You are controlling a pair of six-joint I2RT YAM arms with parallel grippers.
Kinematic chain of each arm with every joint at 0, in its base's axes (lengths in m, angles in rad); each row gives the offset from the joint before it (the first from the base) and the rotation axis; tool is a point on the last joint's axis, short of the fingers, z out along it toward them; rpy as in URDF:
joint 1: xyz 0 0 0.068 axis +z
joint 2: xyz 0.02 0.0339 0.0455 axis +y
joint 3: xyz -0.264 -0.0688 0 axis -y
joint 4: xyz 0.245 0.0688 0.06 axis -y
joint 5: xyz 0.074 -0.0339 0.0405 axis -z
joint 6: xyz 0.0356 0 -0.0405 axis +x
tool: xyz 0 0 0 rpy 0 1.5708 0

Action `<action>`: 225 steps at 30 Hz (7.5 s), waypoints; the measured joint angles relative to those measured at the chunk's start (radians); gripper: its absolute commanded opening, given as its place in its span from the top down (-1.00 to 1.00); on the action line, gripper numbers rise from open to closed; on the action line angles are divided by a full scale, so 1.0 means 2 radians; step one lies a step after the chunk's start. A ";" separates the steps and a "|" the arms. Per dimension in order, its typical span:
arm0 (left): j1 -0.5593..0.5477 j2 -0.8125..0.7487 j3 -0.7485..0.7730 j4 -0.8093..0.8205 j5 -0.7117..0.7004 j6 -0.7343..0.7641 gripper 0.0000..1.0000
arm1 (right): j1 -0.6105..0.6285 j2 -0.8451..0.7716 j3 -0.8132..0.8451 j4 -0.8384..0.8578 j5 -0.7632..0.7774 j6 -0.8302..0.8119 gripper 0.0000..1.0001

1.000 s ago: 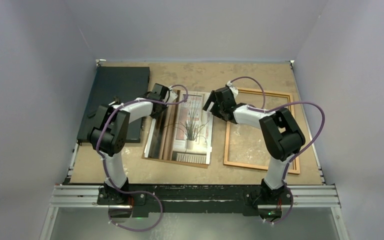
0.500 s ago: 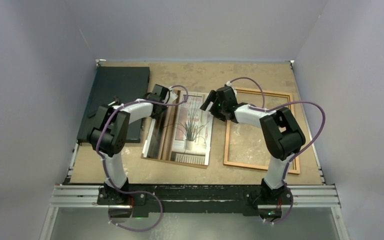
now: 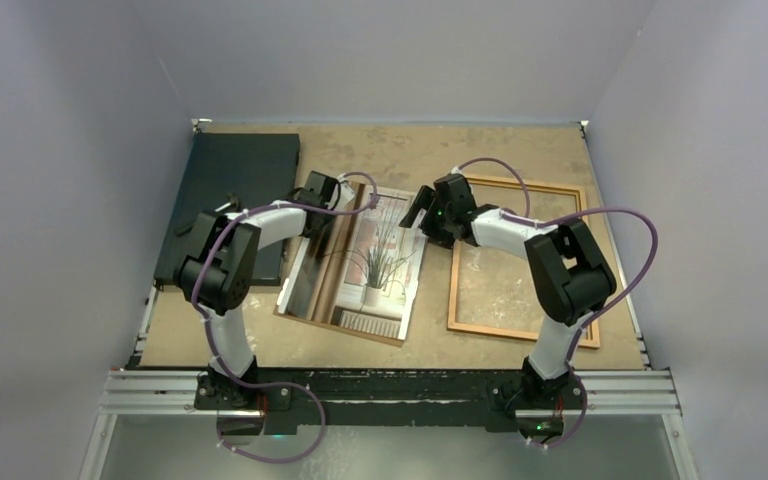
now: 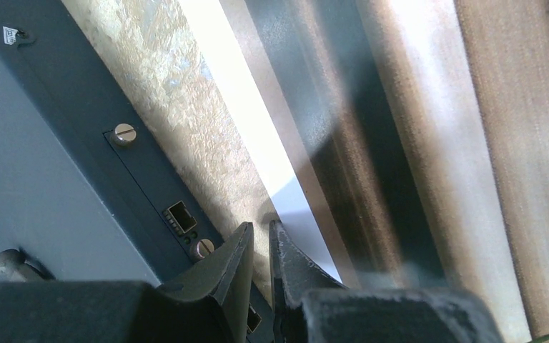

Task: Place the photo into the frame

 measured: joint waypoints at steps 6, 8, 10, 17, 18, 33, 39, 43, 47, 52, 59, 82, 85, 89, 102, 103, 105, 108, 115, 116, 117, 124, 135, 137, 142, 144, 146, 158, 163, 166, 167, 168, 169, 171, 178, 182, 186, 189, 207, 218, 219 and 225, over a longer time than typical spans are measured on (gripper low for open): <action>-0.003 0.000 -0.004 0.006 -0.007 0.000 0.74 | 0.003 -0.005 0.000 -0.017 -0.001 0.000 -0.73; -0.004 0.000 -0.005 0.007 -0.008 0.000 0.74 | 0.005 -0.006 0.000 -0.022 0.000 -0.001 -0.73; -0.004 -0.001 -0.005 0.008 -0.008 0.000 0.74 | 0.006 -0.007 0.000 -0.027 0.000 -0.001 -0.72; -0.004 -0.001 -0.005 0.008 -0.007 0.000 0.75 | 0.007 -0.022 0.000 -0.029 0.001 -0.006 -0.72; -0.004 -0.001 -0.005 0.008 -0.007 0.000 0.75 | 0.007 -0.027 0.000 -0.027 0.001 -0.007 -0.72; -0.005 -0.001 -0.005 0.008 -0.007 0.000 0.76 | 0.006 -0.083 -0.013 0.065 -0.069 -0.014 -0.75; -0.005 -0.001 -0.006 0.008 -0.007 0.000 0.77 | 0.006 -0.083 -0.044 0.105 -0.097 -0.008 -0.78; -0.005 -0.001 -0.006 0.008 -0.007 -0.001 0.78 | 0.006 -0.082 -0.065 0.142 -0.120 0.000 -0.77; -0.005 -0.001 -0.006 0.008 -0.007 -0.001 0.78 | 0.006 -0.069 -0.067 0.183 -0.145 0.009 -0.66; -0.005 -0.002 -0.006 0.008 -0.006 -0.001 0.80 | -0.004 -0.064 -0.081 0.231 -0.174 0.028 -0.58; 0.005 -0.002 0.010 -0.011 0.028 -0.014 0.81 | -0.037 -0.074 -0.105 0.268 -0.203 0.050 -0.34; 0.031 -0.001 0.041 -0.078 0.104 -0.035 0.81 | -0.065 -0.100 -0.119 0.274 -0.222 0.073 0.18; 0.031 -0.001 0.041 -0.078 0.104 -0.035 0.81 | -0.067 -0.111 -0.119 0.269 -0.224 0.071 0.25; 0.031 -0.001 0.041 -0.078 0.104 -0.035 0.81 | -0.069 -0.114 -0.119 0.268 -0.225 0.070 0.45; 0.031 -0.002 0.040 -0.076 0.102 -0.034 0.81 | -0.076 -0.112 -0.119 0.259 -0.237 0.069 0.67; 0.031 -0.002 0.040 -0.076 0.102 -0.033 0.81 | -0.077 -0.112 -0.119 0.259 -0.237 0.069 0.71; 0.031 -0.002 0.040 -0.076 0.102 -0.034 0.81 | -0.080 -0.113 -0.119 0.256 -0.238 0.068 0.72; 0.031 -0.002 0.040 -0.076 0.102 -0.033 0.81 | -0.084 -0.116 -0.119 0.248 -0.239 0.067 0.72; 0.031 0.000 0.044 -0.080 0.100 -0.025 0.81 | -0.095 -0.126 -0.117 0.230 -0.244 0.063 0.73; 0.031 0.001 0.045 -0.081 0.099 -0.024 0.81 | -0.097 -0.128 -0.116 0.230 -0.247 0.063 0.74; 0.031 0.002 0.047 -0.081 0.098 -0.022 0.81 | -0.099 -0.130 -0.115 0.228 -0.248 0.062 0.75; 0.031 0.004 0.048 -0.081 0.096 -0.022 0.80 | -0.119 -0.157 -0.098 0.192 -0.252 0.045 1.00; 0.026 0.004 0.045 -0.074 0.094 -0.022 0.67 | -0.159 -0.191 -0.055 0.100 -0.247 0.005 1.00; 0.026 0.004 0.045 -0.072 0.092 -0.022 0.60 | -0.167 -0.194 -0.034 0.066 -0.240 -0.010 1.00; 0.026 0.004 0.045 -0.068 0.089 -0.022 0.52 | -0.197 -0.217 0.038 -0.028 -0.204 -0.053 1.00; 0.025 0.004 0.045 -0.066 0.089 -0.022 0.53 | -0.208 -0.231 0.069 -0.060 -0.182 -0.070 1.00; 0.023 0.004 0.045 -0.064 0.089 -0.022 0.54 | -0.215 -0.245 0.099 -0.087 -0.163 -0.086 1.00; 0.013 0.005 0.055 -0.071 0.101 -0.027 -0.29 | -0.217 -0.264 0.227 -0.179 -0.104 -0.139 1.00; 0.014 0.005 0.091 -0.116 0.115 -0.040 -0.75 | -0.217 -0.264 0.237 -0.202 -0.103 -0.145 1.00; 0.013 0.004 0.135 -0.149 0.142 -0.055 -0.81 | -0.217 -0.264 0.238 -0.197 -0.118 -0.139 1.00; 0.013 0.003 0.150 -0.159 0.154 -0.060 -0.82 | -0.217 -0.264 0.238 -0.193 -0.127 -0.135 1.00; 0.013 0.001 0.162 -0.165 0.163 -0.065 -0.84 | -0.217 -0.264 0.238 -0.187 -0.138 -0.130 1.00; 0.013 0.000 0.177 -0.174 0.174 -0.071 -0.85 | -0.217 -0.264 0.238 -0.181 -0.148 -0.124 1.00; 0.014 -0.006 0.203 -0.187 0.197 -0.082 -0.87 | -0.217 -0.264 0.237 -0.162 -0.176 -0.110 1.00; 0.029 -0.024 0.247 -0.204 0.332 -0.133 -0.92 | -0.217 -0.271 0.204 -0.072 -0.267 -0.051 1.00; 0.053 -0.024 0.247 -0.201 0.443 -0.175 -0.94 | -0.217 -0.279 0.169 -0.014 -0.321 -0.010 1.00; 0.086 -0.024 0.246 -0.181 0.539 -0.214 -0.96 | -0.217 -0.280 0.141 0.049 -0.358 0.027 1.00; 0.105 -0.026 0.237 -0.163 0.587 -0.233 -0.96 | -0.217 -0.280 0.128 0.082 -0.372 0.045 1.00; 0.112 -0.037 0.184 -0.087 0.657 -0.290 -0.94 | -0.213 -0.269 0.110 0.111 -0.393 0.055 1.00; 0.112 -0.045 0.161 -0.126 0.511 -0.215 -0.61 | -0.200 -0.229 0.159 -0.060 -0.314 0.004 1.00; 0.111 -0.045 0.153 -0.129 0.497 -0.205 -0.61 | -0.197 -0.224 0.171 -0.082 -0.302 -0.001 1.00; 0.107 -0.037 0.117 -0.149 0.433 -0.157 -0.54 | -0.148 -0.209 0.261 -0.210 -0.206 -0.045 1.00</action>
